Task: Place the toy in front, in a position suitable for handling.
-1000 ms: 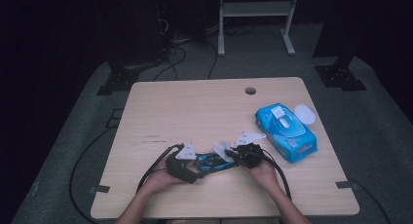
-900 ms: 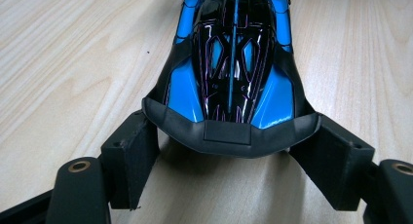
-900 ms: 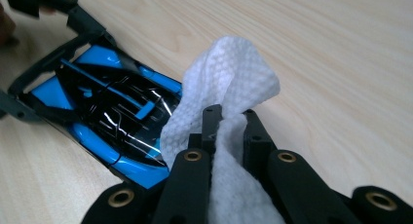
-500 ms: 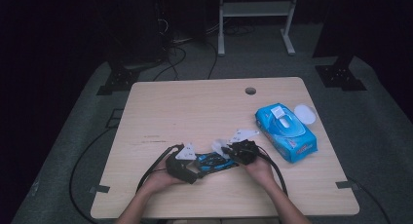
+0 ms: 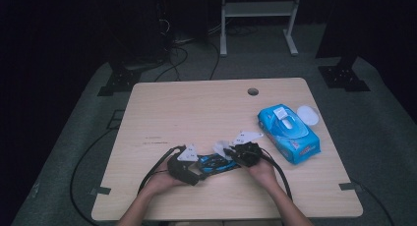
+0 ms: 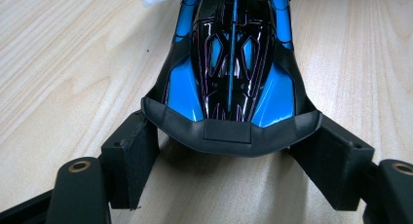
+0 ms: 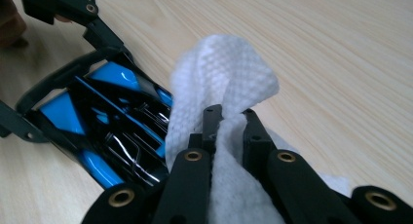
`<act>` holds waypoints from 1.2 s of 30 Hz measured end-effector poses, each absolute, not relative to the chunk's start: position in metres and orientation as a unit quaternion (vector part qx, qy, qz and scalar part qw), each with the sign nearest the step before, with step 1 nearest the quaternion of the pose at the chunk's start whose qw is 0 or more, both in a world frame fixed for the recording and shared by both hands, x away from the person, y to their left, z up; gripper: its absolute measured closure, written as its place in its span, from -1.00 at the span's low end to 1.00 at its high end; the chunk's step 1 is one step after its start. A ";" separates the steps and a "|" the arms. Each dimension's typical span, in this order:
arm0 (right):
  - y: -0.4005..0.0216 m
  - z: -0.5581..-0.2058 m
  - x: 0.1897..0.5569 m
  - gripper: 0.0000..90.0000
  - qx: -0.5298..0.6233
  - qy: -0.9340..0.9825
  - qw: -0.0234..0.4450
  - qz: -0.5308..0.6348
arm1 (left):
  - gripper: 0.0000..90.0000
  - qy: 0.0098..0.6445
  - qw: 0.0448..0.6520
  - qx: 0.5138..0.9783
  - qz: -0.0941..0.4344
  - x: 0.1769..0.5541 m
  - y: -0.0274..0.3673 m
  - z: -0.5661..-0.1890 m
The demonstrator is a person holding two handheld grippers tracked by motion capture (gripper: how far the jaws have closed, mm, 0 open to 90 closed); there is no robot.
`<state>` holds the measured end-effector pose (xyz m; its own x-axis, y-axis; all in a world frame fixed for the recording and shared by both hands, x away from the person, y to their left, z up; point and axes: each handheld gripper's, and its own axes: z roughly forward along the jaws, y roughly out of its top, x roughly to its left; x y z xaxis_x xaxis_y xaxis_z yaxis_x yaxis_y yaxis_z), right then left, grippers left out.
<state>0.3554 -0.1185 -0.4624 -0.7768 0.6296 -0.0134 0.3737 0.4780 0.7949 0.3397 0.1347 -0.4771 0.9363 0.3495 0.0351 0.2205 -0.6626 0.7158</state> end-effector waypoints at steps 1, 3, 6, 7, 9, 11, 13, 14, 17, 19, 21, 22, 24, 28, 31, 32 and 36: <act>-0.118 -0.462 0.355 0.85 0.297 0.846 0.154 0.416 | -0.42 0.157 0.380 0.908 0.085 0.340 0.135 -0.477; -0.127 -0.463 0.356 0.85 0.304 0.841 0.149 0.421 | -0.42 0.156 0.381 0.908 0.085 0.340 0.134 -0.477; -0.136 -0.464 0.356 0.85 0.321 0.839 0.154 0.411 | -0.42 0.156 0.381 0.907 0.085 0.340 0.135 -0.477; -0.136 -0.464 0.356 0.85 0.321 0.839 0.154 0.411 | -0.42 0.156 0.381 0.907 0.085 0.340 0.135 -0.477; -0.128 -0.462 0.358 0.85 0.316 0.840 0.137 0.420 | -0.42 0.156 0.381 0.907 0.085 0.340 0.134 -0.477; -0.121 -0.462 0.357 0.85 0.311 0.841 0.135 0.422 | -0.42 0.156 0.381 0.908 0.085 0.340 0.134 -0.477; -0.106 -0.461 0.359 0.85 0.300 0.841 0.126 0.432 | -0.42 0.156 0.379 0.908 0.085 0.340 0.135 -0.477; -0.103 -0.461 0.360 0.85 0.298 0.842 0.124 0.433 | -0.42 0.156 0.380 0.908 0.085 0.340 0.135 -0.477; -0.105 -0.462 0.363 0.85 0.300 0.843 0.121 0.431 | -0.42 0.155 0.381 0.908 0.085 0.340 0.134 -0.477; -0.112 -0.463 0.363 0.85 0.303 0.841 0.126 0.429 | -0.42 0.155 0.381 0.908 0.084 0.340 0.134 -0.477; -0.124 -0.463 0.362 0.85 0.315 0.835 0.135 0.430 | -0.42 0.155 0.381 0.907 0.084 0.340 0.135 -0.477; -0.130 -0.463 0.361 0.85 0.319 0.834 0.138 0.429 | -0.42 0.156 0.381 0.907 0.084 0.340 0.135 -0.477; -0.138 -0.465 0.359 0.85 0.327 0.835 0.143 0.418 | -0.42 0.155 0.381 0.907 0.084 0.340 0.135 -0.477; -0.147 -0.468 0.357 0.85 0.339 0.834 0.145 0.410 | -0.42 0.155 0.379 0.908 0.086 0.340 0.134 -0.477; -0.147 -0.468 0.357 0.85 0.339 0.835 0.147 0.408 | -0.42 0.155 0.380 0.908 0.085 0.340 0.134 -0.477; -0.145 -0.468 0.358 0.85 0.337 0.835 0.149 0.408 | -0.42 0.156 0.381 0.907 0.084 0.340 0.134 -0.477; -0.142 -0.466 0.358 0.85 0.330 0.840 0.151 0.404 | -0.42 0.156 0.382 0.907 0.084 0.340 0.135 -0.478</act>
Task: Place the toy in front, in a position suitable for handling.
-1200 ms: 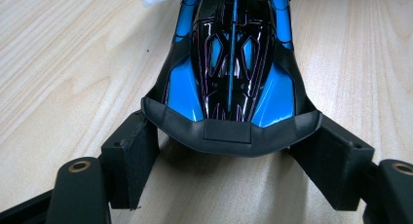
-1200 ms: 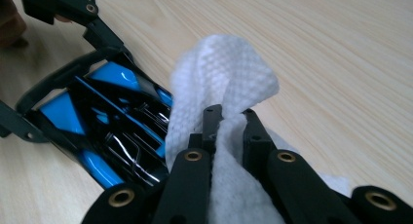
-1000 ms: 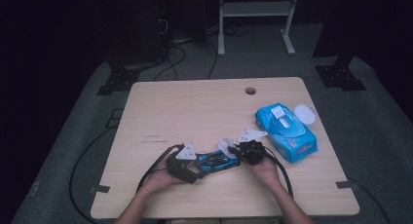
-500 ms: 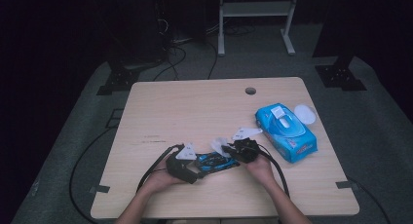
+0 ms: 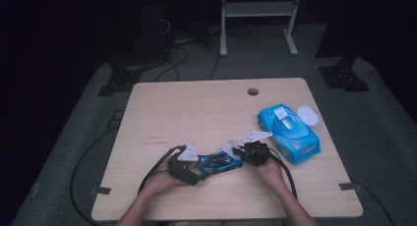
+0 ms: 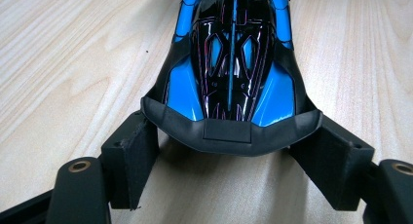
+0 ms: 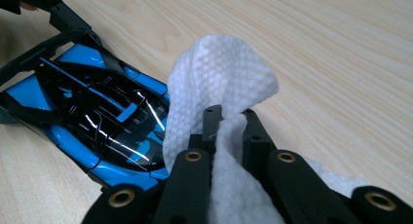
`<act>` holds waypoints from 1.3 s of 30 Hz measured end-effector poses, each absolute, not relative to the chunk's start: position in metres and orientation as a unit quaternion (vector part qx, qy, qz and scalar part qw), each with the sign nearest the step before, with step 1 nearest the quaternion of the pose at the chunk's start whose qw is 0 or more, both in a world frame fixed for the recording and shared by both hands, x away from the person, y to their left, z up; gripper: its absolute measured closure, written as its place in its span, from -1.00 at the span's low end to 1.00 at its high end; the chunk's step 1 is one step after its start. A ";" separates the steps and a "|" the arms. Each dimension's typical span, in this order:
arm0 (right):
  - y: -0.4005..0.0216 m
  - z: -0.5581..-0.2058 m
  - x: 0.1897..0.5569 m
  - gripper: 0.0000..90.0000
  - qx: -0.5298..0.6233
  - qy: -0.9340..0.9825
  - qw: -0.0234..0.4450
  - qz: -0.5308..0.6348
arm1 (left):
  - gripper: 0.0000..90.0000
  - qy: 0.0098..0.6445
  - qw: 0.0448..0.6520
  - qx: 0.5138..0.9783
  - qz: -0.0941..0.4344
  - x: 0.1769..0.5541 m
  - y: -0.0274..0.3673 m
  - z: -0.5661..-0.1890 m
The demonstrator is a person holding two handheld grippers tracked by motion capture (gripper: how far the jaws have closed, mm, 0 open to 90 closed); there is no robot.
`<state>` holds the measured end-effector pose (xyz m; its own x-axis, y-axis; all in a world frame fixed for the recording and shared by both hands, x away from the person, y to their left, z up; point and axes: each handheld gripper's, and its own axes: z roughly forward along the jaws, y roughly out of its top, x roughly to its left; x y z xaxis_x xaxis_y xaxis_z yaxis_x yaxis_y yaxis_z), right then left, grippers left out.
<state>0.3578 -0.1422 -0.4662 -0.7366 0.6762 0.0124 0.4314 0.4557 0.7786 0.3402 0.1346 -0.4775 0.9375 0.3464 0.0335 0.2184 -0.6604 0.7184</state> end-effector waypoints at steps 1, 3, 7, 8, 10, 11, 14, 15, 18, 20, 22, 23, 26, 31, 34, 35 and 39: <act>-0.143 -0.466 0.358 0.83 0.329 0.840 0.150 0.404 | -0.42 0.155 0.381 0.907 0.085 0.340 0.135 -0.477; -0.144 -0.466 0.358 0.75 0.334 0.838 0.141 0.408 | -0.42 0.155 0.380 0.908 0.086 0.340 0.135 -0.477; -0.147 -0.461 0.354 0.52 0.335 0.834 0.133 0.417 | -0.42 0.154 0.380 0.908 0.086 0.340 0.135 -0.477; -0.148 -0.459 0.353 0.49 0.333 0.833 0.131 0.422 | -0.42 0.155 0.380 0.908 0.086 0.340 0.135 -0.477; -0.147 -0.455 0.350 0.39 0.331 0.831 0.136 0.426 | -0.42 0.155 0.380 0.908 0.086 0.340 0.134 -0.477; -0.147 -0.454 0.350 0.36 0.330 0.829 0.137 0.429 | -0.42 0.155 0.379 0.908 0.087 0.340 0.134 -0.477; -0.146 -0.449 0.346 0.28 0.327 0.825 0.140 0.438 | -0.42 0.155 0.380 0.908 0.087 0.340 0.134 -0.477; -0.145 -0.448 0.345 0.28 0.326 0.825 0.140 0.441 | -0.42 0.155 0.380 0.908 0.087 0.340 0.134 -0.477; -0.143 -0.447 0.341 0.25 0.324 0.825 0.132 0.443 | -0.42 0.155 0.380 0.908 0.086 0.340 0.134 -0.477; -0.141 -0.448 0.340 0.21 0.323 0.825 0.120 0.448 | -0.42 0.154 0.380 0.908 0.087 0.340 0.134 -0.477; -0.137 -0.449 0.340 0.17 0.321 0.830 0.111 0.443 | -0.42 0.154 0.380 0.908 0.088 0.339 0.134 -0.477; -0.134 -0.451 0.340 0.17 0.318 0.834 0.109 0.438 | -0.42 0.154 0.380 0.908 0.088 0.339 0.134 -0.477; -0.125 -0.458 0.342 0.34 0.314 0.841 0.115 0.424 | -0.42 0.157 0.378 0.908 0.086 0.339 0.135 -0.477; -0.127 -0.460 0.345 0.71 0.308 0.839 0.105 0.437 | -0.42 0.156 0.380 0.908 0.086 0.339 0.135 -0.477; -0.139 -0.463 0.349 0.79 0.327 0.835 0.109 0.428 | -0.42 0.155 0.381 0.908 0.086 0.339 0.135 -0.477; -0.140 -0.463 0.350 0.80 0.329 0.835 0.111 0.427 | -0.42 0.155 0.380 0.908 0.086 0.339 0.135 -0.477; -0.148 -0.465 0.353 0.82 0.346 0.830 0.127 0.419 | -0.42 0.154 0.377 0.909 0.087 0.340 0.135 -0.477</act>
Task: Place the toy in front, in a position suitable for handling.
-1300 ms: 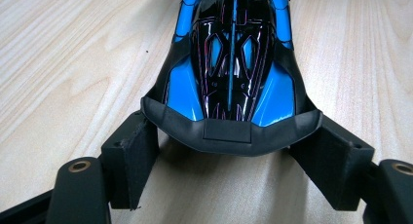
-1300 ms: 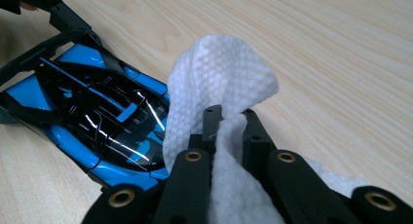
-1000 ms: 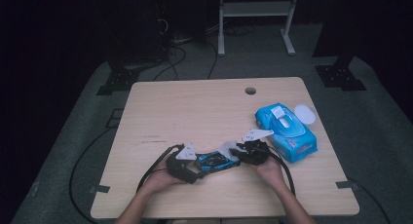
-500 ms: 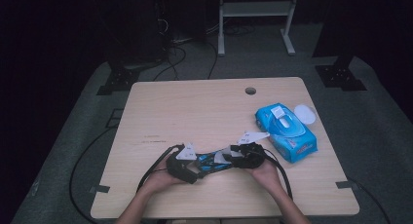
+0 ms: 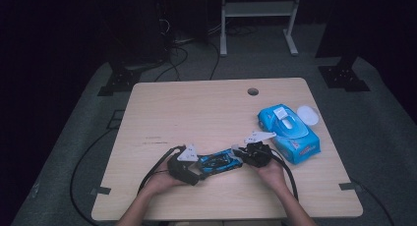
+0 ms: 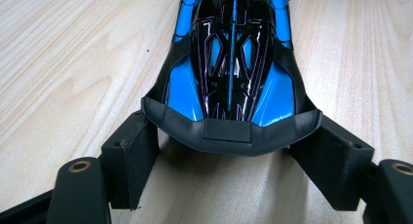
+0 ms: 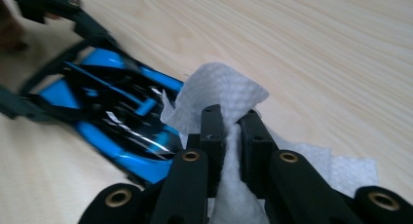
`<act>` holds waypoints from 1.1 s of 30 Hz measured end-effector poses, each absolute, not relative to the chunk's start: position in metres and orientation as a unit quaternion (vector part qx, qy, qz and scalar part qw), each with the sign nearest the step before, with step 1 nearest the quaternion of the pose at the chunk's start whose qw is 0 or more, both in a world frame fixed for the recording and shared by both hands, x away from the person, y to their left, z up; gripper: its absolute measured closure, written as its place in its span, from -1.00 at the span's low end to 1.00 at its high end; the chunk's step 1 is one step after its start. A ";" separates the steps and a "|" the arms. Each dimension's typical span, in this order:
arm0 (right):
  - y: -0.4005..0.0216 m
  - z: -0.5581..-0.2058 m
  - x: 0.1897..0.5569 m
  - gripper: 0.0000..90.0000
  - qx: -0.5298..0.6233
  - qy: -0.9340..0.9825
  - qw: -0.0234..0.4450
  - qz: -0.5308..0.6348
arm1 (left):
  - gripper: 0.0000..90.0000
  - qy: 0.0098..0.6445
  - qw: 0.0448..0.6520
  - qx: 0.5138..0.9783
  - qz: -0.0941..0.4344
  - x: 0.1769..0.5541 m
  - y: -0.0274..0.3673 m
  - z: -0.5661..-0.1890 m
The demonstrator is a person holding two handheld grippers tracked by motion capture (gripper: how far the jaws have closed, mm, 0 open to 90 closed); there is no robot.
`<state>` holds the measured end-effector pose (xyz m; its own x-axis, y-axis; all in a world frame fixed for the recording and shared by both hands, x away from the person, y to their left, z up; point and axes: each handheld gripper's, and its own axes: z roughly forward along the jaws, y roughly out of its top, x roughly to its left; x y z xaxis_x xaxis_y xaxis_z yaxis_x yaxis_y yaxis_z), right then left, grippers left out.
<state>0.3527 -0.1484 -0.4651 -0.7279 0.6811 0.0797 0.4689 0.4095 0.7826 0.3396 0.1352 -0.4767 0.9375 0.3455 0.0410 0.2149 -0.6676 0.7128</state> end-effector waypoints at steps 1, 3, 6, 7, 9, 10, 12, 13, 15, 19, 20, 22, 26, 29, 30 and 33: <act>-0.149 -0.465 0.353 0.83 0.350 0.829 0.127 0.418 | -0.42 0.154 0.377 0.909 0.087 0.340 0.135 -0.477; -0.147 -0.465 0.354 0.84 0.352 0.829 0.132 0.415 | -0.42 0.155 0.378 0.909 0.086 0.339 0.135 -0.477; -0.140 -0.464 0.354 0.84 0.346 0.829 0.133 0.419 | -0.42 0.156 0.380 0.908 0.084 0.340 0.135 -0.477; -0.137 -0.463 0.353 0.84 0.343 0.829 0.131 0.421 | -0.42 0.156 0.381 0.908 0.085 0.340 0.135 -0.477; -0.132 -0.463 0.354 0.84 0.334 0.831 0.127 0.426 | -0.42 0.156 0.380 0.908 0.085 0.340 0.135 -0.477; -0.130 -0.462 0.355 0.85 0.332 0.832 0.127 0.426 | -0.42 0.156 0.380 0.908 0.085 0.340 0.135 -0.477; -0.121 -0.460 0.357 0.85 0.325 0.835 0.122 0.426 | -0.42 0.155 0.379 0.908 0.085 0.340 0.135 -0.477; -0.117 -0.459 0.359 0.85 0.321 0.838 0.120 0.425 | -0.42 0.155 0.379 0.908 0.085 0.340 0.135 -0.477; -0.107 -0.458 0.361 0.85 0.311 0.842 0.114 0.426 | -0.42 0.155 0.380 0.908 0.085 0.340 0.135 -0.477; -0.088 -0.457 0.364 0.85 0.297 0.845 0.096 0.435 | -0.42 0.157 0.382 0.907 0.085 0.340 0.135 -0.477; -0.084 -0.458 0.364 0.85 0.295 0.847 0.092 0.433 | -0.42 0.157 0.382 0.907 0.085 0.340 0.135 -0.477; -0.081 -0.458 0.364 0.86 0.292 0.849 0.094 0.430 | -0.42 0.157 0.382 0.907 0.085 0.340 0.135 -0.477; -0.086 -0.458 0.367 0.86 0.306 0.849 0.094 0.421 | -0.42 0.156 0.380 0.908 0.088 0.339 0.134 -0.477; -0.081 -0.455 0.362 0.87 0.293 0.849 0.090 0.430 | -0.42 0.155 0.380 0.908 0.088 0.340 0.134 -0.477; -0.078 -0.455 0.360 0.87 0.287 0.850 0.082 0.435 | -0.42 0.155 0.380 0.908 0.088 0.340 0.134 -0.477; -0.065 -0.456 0.355 0.86 0.264 0.858 0.073 0.435 | -0.42 0.156 0.380 0.908 0.086 0.340 0.134 -0.477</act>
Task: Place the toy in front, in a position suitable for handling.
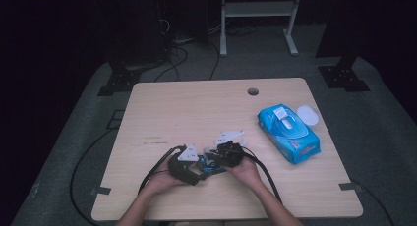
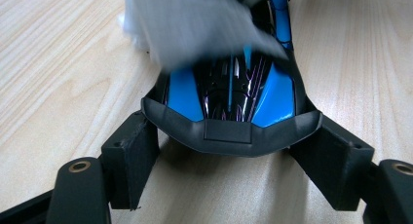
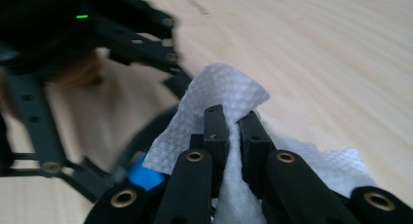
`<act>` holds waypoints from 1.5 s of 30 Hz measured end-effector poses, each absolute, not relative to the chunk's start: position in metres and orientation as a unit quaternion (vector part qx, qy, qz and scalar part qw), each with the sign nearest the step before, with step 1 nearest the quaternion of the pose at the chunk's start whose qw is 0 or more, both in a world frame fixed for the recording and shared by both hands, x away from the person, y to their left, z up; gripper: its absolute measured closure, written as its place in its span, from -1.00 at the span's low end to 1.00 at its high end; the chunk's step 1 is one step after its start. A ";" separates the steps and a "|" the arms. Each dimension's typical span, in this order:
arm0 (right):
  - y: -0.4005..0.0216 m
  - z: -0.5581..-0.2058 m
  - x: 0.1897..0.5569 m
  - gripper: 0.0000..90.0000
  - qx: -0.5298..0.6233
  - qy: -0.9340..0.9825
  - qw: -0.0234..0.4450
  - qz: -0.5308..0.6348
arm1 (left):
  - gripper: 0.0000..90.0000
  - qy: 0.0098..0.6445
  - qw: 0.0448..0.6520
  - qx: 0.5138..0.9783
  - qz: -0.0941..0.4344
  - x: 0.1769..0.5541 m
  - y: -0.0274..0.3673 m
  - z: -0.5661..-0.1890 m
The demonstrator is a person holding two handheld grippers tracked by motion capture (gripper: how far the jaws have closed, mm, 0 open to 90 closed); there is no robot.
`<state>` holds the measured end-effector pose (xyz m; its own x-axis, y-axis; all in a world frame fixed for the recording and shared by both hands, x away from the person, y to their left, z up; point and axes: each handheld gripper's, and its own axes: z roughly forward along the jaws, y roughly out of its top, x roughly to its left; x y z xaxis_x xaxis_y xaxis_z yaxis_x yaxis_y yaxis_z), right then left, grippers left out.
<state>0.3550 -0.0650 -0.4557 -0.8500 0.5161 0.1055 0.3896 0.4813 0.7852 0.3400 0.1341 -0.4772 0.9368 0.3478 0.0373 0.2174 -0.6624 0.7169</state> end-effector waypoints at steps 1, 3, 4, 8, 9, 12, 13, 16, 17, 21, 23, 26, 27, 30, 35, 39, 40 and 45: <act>-0.062 -0.457 0.354 0.86 0.256 0.859 0.072 0.436 | -0.42 0.157 0.380 0.908 0.086 0.340 0.134 -0.477; -0.060 -0.457 0.353 0.87 0.252 0.861 0.072 0.436 | -0.42 0.156 0.379 0.908 0.087 0.340 0.134 -0.477; -0.062 -0.457 0.355 0.87 0.260 0.859 0.072 0.434 | -0.42 0.157 0.379 0.908 0.087 0.340 0.134 -0.477; -0.061 -0.456 0.354 0.87 0.262 0.860 0.070 0.433 | -0.42 0.157 0.381 0.907 0.086 0.340 0.133 -0.477; -0.061 -0.456 0.354 0.87 0.262 0.860 0.070 0.433 | -0.42 0.157 0.381 0.907 0.086 0.340 0.133 -0.477; -0.052 -0.458 0.349 0.87 0.251 0.861 0.058 0.439 | -0.42 0.156 0.378 0.908 0.087 0.340 0.134 -0.477; -0.053 -0.458 0.350 0.87 0.252 0.860 0.055 0.440 | -0.42 0.156 0.378 0.909 0.087 0.340 0.134 -0.477; -0.059 -0.458 0.353 0.88 0.265 0.856 0.066 0.438 | -0.42 0.158 0.382 0.906 0.086 0.340 0.132 -0.477; -0.060 -0.458 0.354 0.88 0.270 0.855 0.063 0.438 | -0.42 0.158 0.382 0.906 0.086 0.340 0.132 -0.477; -0.055 -0.459 0.352 0.87 0.264 0.858 0.052 0.438 | -0.42 0.156 0.381 0.907 0.085 0.340 0.132 -0.477; -0.055 -0.459 0.353 0.87 0.260 0.860 0.054 0.436 | -0.42 0.157 0.380 0.907 0.086 0.340 0.132 -0.477; -0.061 -0.458 0.356 0.88 0.273 0.854 0.060 0.438 | -0.42 0.158 0.383 0.906 0.085 0.340 0.132 -0.478; -0.062 -0.459 0.356 0.88 0.274 0.854 0.059 0.439 | -0.42 0.157 0.383 0.906 0.086 0.340 0.132 -0.478; -0.059 -0.457 0.352 0.88 0.268 0.855 0.058 0.441 | -0.42 0.156 0.382 0.907 0.086 0.340 0.132 -0.477; -0.056 -0.454 0.345 0.88 0.253 0.852 0.044 0.455 | -0.41 0.155 0.381 0.907 0.086 0.340 0.133 -0.477; -0.057 -0.456 0.338 0.88 0.236 0.858 0.023 0.456 | -0.41 0.156 0.381 0.907 0.085 0.340 0.133 -0.477; -0.058 -0.457 0.335 0.88 0.234 0.860 0.018 0.453 | -0.41 0.155 0.382 0.907 0.085 0.340 0.133 -0.477; -0.067 -0.460 0.331 0.88 0.244 0.852 -0.003 0.464 | -0.42 0.155 0.381 0.907 0.086 0.340 0.132 -0.477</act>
<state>0.3306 -0.0673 -0.4602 -0.8809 0.4128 0.2313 0.4185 0.4512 0.7882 0.3401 0.1324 -0.4773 0.9370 0.3474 0.0372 0.2168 -0.6616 0.7179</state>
